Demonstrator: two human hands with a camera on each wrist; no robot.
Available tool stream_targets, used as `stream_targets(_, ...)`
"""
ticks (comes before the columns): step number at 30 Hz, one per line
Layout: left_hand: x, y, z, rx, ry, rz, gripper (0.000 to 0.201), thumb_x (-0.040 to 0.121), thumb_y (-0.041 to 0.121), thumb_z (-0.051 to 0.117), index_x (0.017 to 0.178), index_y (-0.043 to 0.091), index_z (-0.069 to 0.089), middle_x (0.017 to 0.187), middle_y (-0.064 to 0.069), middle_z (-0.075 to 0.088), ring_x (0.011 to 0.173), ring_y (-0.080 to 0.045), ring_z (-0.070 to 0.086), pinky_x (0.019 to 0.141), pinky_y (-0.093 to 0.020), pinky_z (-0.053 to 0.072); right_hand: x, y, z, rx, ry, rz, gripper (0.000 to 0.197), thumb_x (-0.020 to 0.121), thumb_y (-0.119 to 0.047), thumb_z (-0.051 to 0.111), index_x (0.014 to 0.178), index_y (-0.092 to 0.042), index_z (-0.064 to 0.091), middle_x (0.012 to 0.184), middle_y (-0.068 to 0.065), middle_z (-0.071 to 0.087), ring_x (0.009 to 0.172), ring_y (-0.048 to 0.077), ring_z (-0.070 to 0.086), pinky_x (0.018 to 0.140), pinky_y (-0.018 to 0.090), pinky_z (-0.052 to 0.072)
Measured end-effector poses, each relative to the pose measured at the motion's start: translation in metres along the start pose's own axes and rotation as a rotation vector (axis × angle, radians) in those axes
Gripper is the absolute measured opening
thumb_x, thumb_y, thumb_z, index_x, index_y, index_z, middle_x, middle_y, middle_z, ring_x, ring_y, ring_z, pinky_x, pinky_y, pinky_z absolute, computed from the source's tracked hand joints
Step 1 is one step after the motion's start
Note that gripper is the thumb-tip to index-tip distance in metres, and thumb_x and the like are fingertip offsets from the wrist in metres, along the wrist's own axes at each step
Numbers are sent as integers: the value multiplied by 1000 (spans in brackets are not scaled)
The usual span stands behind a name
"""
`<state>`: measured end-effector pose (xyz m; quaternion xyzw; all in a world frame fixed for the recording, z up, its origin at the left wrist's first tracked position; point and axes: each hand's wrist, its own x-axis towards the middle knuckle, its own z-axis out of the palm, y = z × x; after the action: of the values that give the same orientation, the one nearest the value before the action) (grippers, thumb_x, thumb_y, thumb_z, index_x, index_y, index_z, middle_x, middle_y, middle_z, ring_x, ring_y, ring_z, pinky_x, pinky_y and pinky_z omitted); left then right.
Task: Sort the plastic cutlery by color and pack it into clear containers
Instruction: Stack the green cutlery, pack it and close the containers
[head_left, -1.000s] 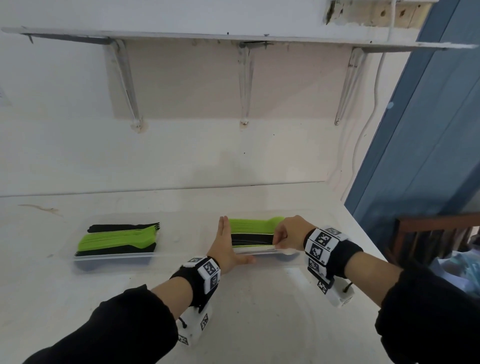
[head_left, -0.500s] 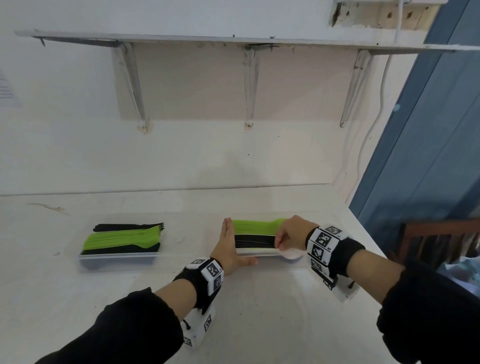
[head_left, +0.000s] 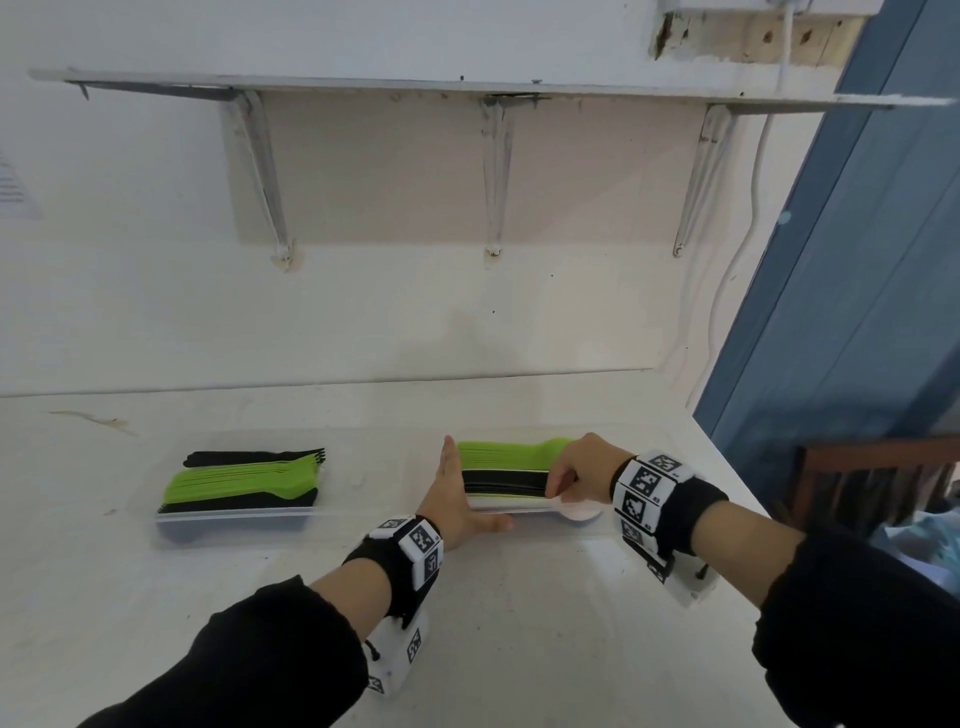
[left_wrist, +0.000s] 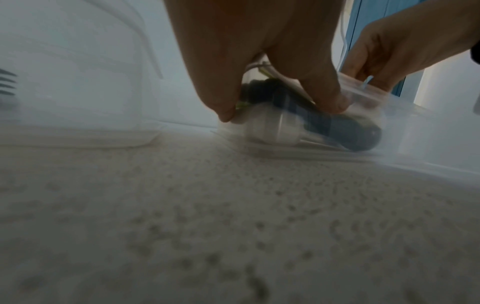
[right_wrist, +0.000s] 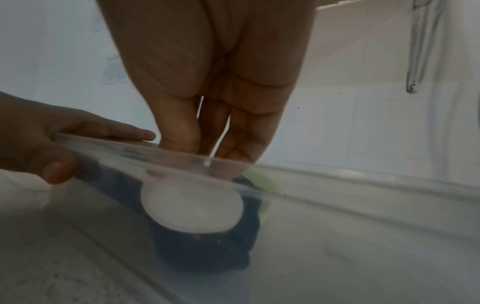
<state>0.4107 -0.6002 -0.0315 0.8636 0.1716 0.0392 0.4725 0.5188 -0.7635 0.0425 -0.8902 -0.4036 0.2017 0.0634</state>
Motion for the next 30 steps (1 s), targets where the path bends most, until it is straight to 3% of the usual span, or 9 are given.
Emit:
stream_targets(3, 1, -4, -2, -29, -27, -17, 140, 57, 35, 88, 147, 7, -16, 158, -7, 5, 144, -18, 15, 117, -33, 19, -2, 0, -1, 1, -6, -9, 27, 85, -4, 58, 107, -12, 71, 112, 7, 68, 106, 20, 62, 96, 24, 46)
stream_targets(6, 11, -17, -5, -57, -61, -28, 163, 32, 60, 87, 147, 10, -18, 158, -5, 10, 144, -18, 19, 117, -39, 23, -3, 0, -2, 5, -22, -17, 29, 86, -4, 54, 111, -11, 68, 115, 8, 67, 108, 19, 61, 96, 22, 45)
stream_targets(11, 17, -25, -8, -83, -103, -29, 166, 29, 66, 84, 146, 13, -21, 158, -2, 9, 144, -16, 17, 118, -40, 22, 1, 2, 0, 14, -23, -8, 28, 86, -3, 56, 109, -9, 70, 113, 9, 68, 106, 21, 62, 93, 19, 45)
stream_targets(12, 14, -21, -8, -85, -113, -27, 164, 33, 63, 85, 146, 13, -22, 157, -2, 11, 143, -16, 19, 118, -39, 22, 2, 3, 2, 17, -11, -5, 26, 85, -3, 56, 106, -8, 71, 112, 9, 68, 105, 22, 62, 92, 19, 44)
stream_targets(15, 5, -11, -10, -115, -146, -27, 139, 62, 21, 87, 144, 10, -25, 150, 2, 25, 134, -11, 31, 111, -22, 25, 4, 3, 4, 23, -3, -12, 24, 86, -7, 57, 105, -10, 71, 111, 8, 68, 106, 22, 61, 89, 15, 41)
stream_targets(17, 6, -12, -9, -170, -172, -26, 131, 68, 4, 81, 143, 10, -27, 141, 5, 33, 127, -8, 36, 106, -19, 29, 3, 3, 1, -1, -26, -7, 25, 88, -14, 56, 108, -15, 71, 113, 3, 68, 109, 17, 59, 94, 17, 41)
stream_targets(22, 6, -16, -10, -249, -160, -43, 138, 63, -2, 82, 143, 18, -28, 142, 2, 34, 130, -18, 40, 108, -44, 37, 3, 8, -1, 40, -18, -10, 28, 87, -9, 57, 111, -15, 69, 115, 5, 67, 110, 17, 60, 90, 14, 40)
stream_targets(27, 9, -19, -9, -248, -157, -27, 135, 66, -2, 81, 143, 17, -29, 143, -2, 36, 130, -17, 39, 110, -42, 35, 3, 6, 5, 7, 6, -52, 27, 89, -7, 54, 111, -13, 69, 119, 5, 64, 111, 18, 57, 86, 10, 36)
stream_targets(30, 9, -17, -6, -243, -158, -53, 130, 68, -4, 78, 145, 17, -25, 138, -1, 37, 127, -18, 42, 106, -33, 37, 2, 9, 3, 12, 1, -32, 29, 90, -9, 53, 112, -18, 69, 120, 1, 63, 112, 16, 56, 96, 19, 41)
